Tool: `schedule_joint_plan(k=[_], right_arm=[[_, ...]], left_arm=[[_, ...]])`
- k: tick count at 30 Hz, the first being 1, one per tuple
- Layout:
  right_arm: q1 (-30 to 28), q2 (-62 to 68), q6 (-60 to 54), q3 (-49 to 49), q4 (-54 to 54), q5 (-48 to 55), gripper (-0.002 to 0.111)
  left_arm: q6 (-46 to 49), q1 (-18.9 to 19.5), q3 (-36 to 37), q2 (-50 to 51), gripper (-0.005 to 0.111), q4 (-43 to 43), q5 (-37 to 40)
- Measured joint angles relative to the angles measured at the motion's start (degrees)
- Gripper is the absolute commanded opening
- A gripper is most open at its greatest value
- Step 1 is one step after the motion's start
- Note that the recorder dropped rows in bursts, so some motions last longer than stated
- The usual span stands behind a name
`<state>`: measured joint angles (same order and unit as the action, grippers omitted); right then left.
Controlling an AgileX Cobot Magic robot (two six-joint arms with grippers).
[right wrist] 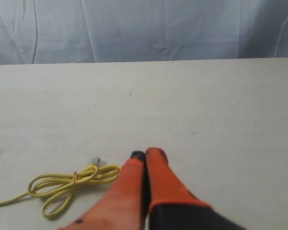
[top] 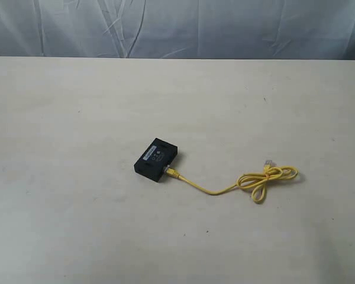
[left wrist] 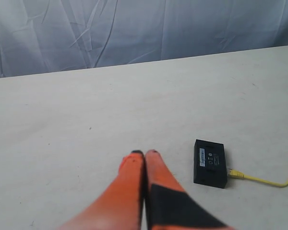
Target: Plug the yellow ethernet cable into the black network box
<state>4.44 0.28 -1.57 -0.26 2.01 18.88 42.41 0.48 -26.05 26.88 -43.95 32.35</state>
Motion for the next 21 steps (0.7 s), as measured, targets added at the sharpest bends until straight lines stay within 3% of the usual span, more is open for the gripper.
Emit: schedule_joint_plan(k=[6, 21], right_arm=[[2.9, 0.0, -0.1, 0.0, 0.0, 0.0, 0.000], [3.2, 0.0, -0.1, 0.0, 0.0, 0.0, 0.000]], left_arm=[[0.0, 0.0, 0.0, 0.0, 0.000, 0.0, 0.0], [0.0, 0.0, 0.0, 0.0, 0.000, 0.0, 0.0]])
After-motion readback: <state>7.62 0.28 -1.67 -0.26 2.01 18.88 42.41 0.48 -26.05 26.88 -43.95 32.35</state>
